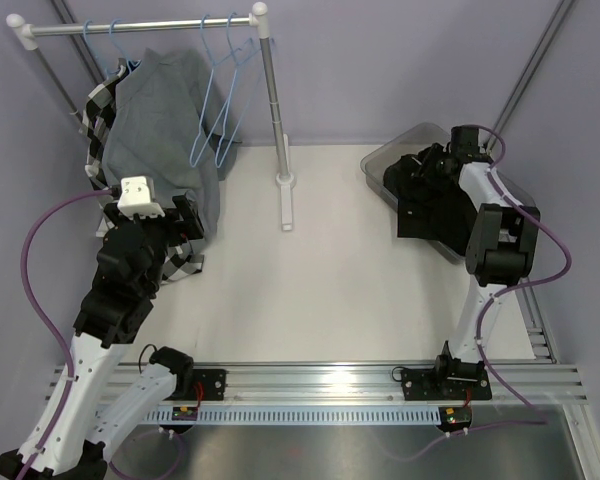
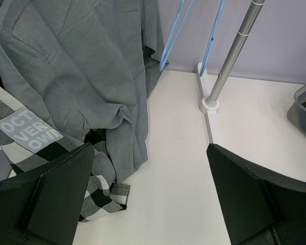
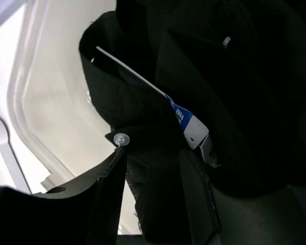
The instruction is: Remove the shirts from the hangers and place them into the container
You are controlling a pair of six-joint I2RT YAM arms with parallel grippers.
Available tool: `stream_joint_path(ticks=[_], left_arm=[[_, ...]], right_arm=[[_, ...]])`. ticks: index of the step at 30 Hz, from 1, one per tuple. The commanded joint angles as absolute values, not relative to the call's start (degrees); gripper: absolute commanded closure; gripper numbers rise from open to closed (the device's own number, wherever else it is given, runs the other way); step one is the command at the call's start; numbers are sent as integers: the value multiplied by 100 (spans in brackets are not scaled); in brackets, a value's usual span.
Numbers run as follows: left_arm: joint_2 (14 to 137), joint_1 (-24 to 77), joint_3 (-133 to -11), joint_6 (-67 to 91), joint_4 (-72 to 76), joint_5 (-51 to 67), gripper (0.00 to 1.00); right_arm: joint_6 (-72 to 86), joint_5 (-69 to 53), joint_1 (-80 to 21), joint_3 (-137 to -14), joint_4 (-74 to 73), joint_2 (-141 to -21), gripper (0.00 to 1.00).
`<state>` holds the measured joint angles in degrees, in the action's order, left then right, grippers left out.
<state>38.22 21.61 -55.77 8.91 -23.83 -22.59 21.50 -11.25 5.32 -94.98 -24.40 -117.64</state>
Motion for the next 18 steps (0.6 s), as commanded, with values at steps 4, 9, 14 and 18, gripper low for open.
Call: stream_joint_path(ticks=[4, 9, 14, 18], left_arm=[[3770, 2136, -5581, 852, -2057, -2285, 1], [3770, 2136, -5581, 853, -2048, -2259, 1], [3753, 2136, -5581, 870, -2048, -2224, 1], [3727, 2144, -5581, 879, -2057, -2215, 1]], right_arm=[[2355, -1142, 439, -9887, -2953, -12269, 45], [2233, -1222, 431, -9967, -3024, -12183, 45], [2004, -1143, 396, -9581, -2760, -11182, 44], [1934, -862, 194, -9028, -2523, -10083, 43]])
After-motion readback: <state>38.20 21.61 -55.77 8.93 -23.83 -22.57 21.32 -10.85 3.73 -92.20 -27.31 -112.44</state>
